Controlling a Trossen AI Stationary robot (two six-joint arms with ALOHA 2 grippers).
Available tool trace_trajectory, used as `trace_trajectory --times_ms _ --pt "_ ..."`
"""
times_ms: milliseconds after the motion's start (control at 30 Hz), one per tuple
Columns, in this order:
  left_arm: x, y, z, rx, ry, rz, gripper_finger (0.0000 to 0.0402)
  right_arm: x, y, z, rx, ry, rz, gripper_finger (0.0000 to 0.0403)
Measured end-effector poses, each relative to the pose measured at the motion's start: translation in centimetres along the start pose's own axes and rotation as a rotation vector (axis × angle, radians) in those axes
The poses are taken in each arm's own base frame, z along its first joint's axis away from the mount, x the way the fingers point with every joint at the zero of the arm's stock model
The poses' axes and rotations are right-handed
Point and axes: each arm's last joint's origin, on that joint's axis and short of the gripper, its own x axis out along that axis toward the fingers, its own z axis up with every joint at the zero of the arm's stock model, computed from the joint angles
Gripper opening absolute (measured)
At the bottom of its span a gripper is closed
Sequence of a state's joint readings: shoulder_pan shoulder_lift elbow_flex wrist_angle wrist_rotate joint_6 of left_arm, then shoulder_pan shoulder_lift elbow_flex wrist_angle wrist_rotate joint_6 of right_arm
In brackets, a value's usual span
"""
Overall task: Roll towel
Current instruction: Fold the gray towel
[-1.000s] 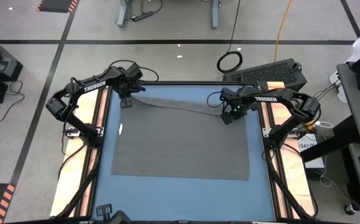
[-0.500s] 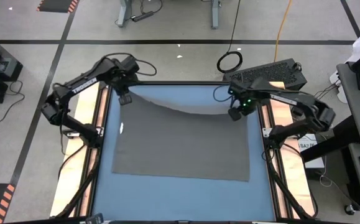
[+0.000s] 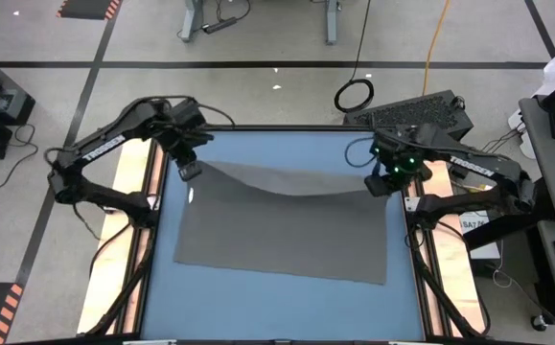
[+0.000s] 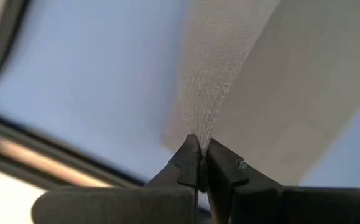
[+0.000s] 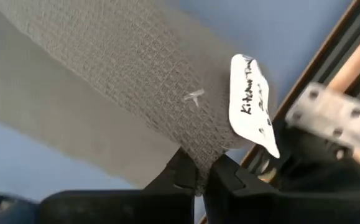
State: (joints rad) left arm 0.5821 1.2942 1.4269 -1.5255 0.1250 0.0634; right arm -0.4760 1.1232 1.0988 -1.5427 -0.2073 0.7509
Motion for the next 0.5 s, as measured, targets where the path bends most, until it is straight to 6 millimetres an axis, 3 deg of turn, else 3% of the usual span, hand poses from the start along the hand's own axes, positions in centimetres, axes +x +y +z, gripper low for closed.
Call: trace_trajectory --times_ms 500 --pt "-2.0 -5.4 -3.5 -0.057 0.014 -0.252 0.0013 0.7 2.6 -5.8 -0.099 0.159 0.003 0.0001"
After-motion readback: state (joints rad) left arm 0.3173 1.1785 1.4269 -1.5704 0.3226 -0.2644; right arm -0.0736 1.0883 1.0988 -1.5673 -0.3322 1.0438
